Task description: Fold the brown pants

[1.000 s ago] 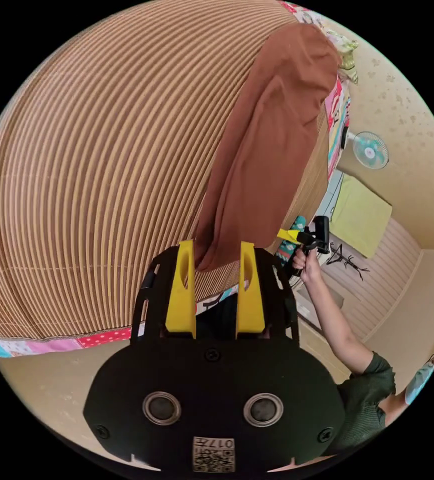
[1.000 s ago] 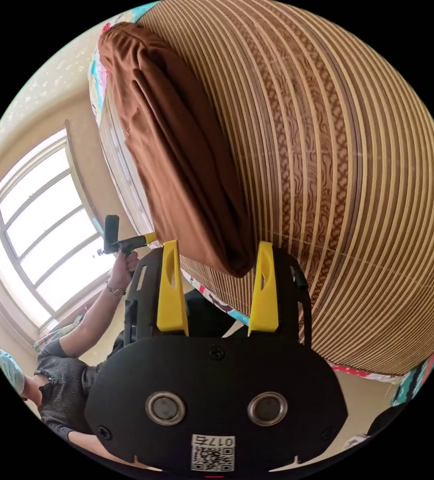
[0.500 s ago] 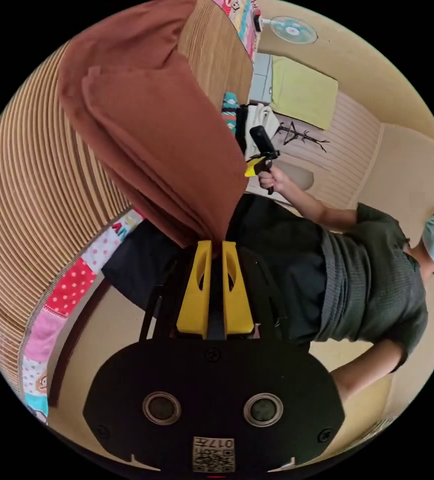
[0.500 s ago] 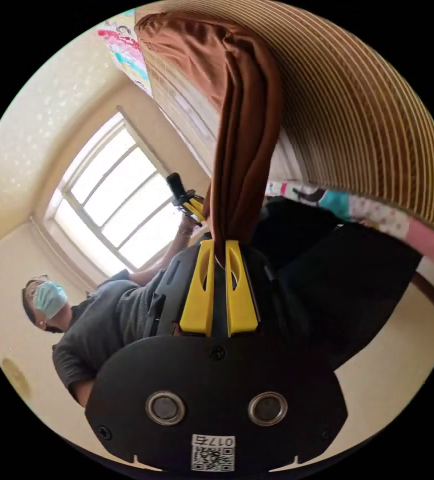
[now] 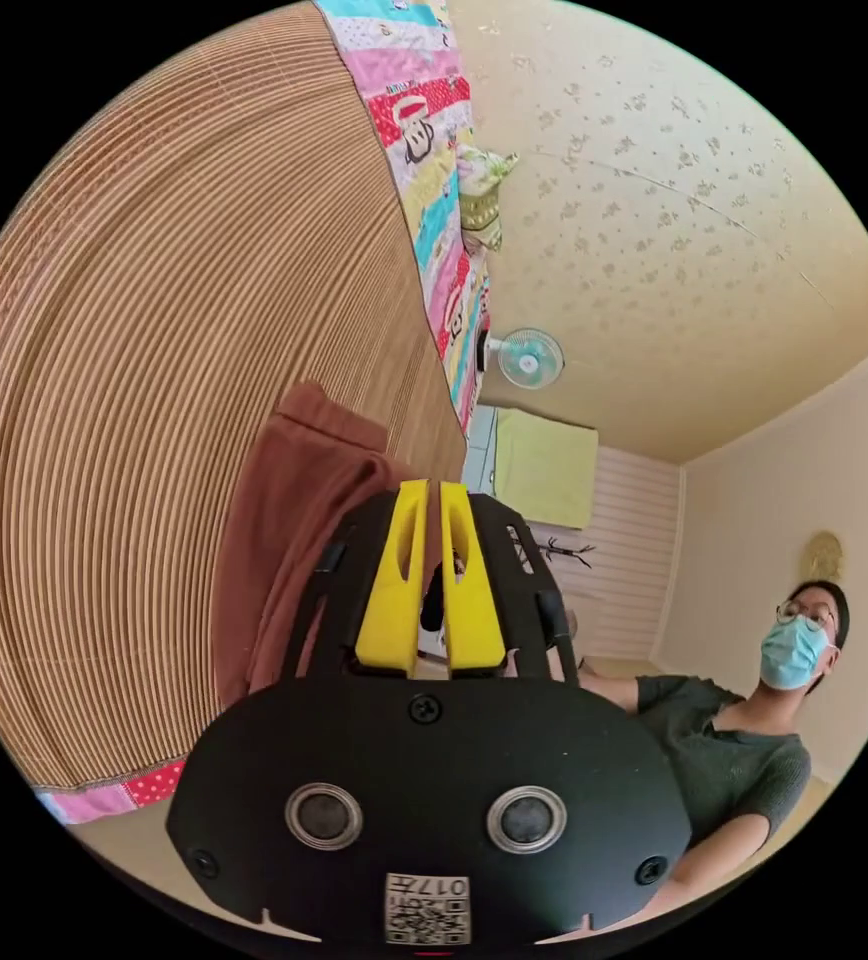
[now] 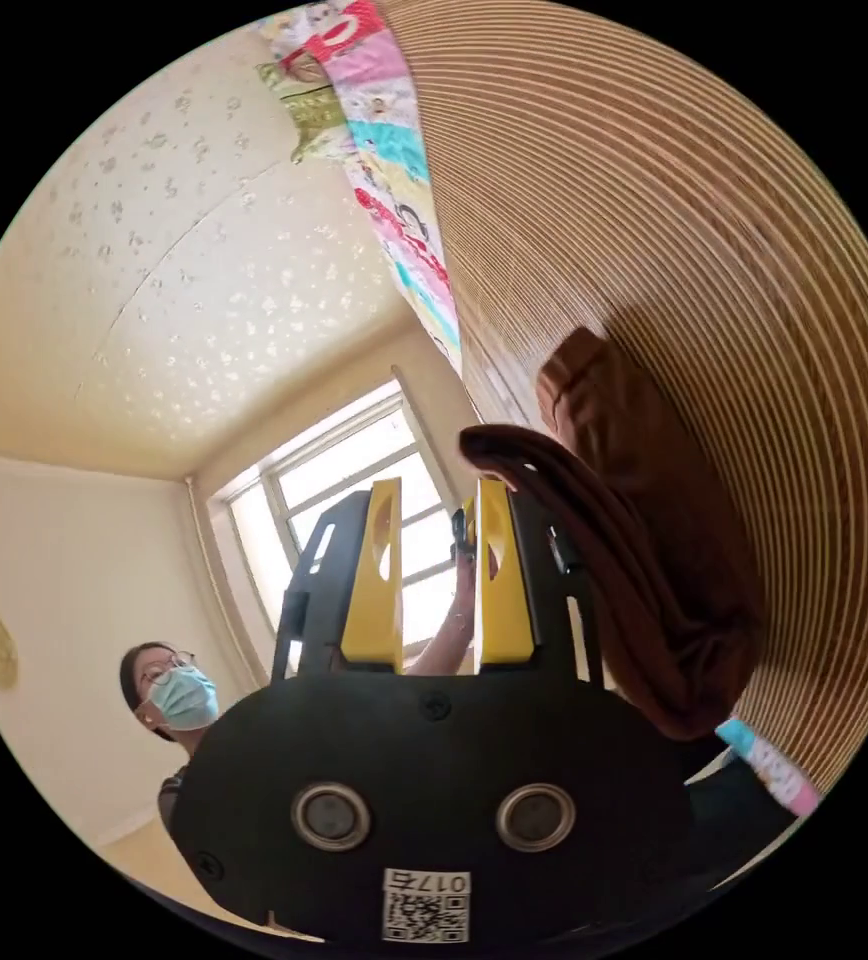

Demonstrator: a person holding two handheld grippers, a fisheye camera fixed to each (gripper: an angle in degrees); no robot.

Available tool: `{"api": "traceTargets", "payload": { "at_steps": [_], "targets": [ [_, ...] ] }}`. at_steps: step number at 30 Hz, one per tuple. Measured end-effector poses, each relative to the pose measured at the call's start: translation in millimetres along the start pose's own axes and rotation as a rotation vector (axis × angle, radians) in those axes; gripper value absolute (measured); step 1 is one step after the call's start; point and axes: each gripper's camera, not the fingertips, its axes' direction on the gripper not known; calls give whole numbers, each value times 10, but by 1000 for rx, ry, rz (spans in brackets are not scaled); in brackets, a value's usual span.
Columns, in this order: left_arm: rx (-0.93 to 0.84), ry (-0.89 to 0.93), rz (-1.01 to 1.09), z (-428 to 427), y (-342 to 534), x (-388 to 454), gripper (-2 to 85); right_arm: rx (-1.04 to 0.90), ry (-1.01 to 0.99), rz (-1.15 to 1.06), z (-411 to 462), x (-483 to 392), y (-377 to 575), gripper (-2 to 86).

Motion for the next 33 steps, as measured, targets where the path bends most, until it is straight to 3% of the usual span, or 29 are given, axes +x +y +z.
{"api": "traceTargets", "payload": {
  "at_steps": [4,10,15,18,22,27,33],
  "targets": [
    [71,-209,-48,220,-137,-46,148,54,357,-147,126,-216,-393,144],
    [-176,-601,-64,987,310,-472,168,-80,851,-149,330,289,-354,212],
    [-351,-609,-25,1602,913,-834,157,-382,840,-109,507,1129,-108,202],
    [-320,-638,-46,1671,1129,-866,129,-352,831,-106,468,1298,17,163],
    [-478,-583,-132,1668,1248,-1079,97,-518,685,29,570,1640,3,115],
    [-524,-638,-122,1096,1386,-1244,95,-786,780,18,1382,1868,11,61],
    [-380,-808,-212,-363,1466,-1490,94,-961,811,-61,2958,2031,-155,58]
  ]
}}
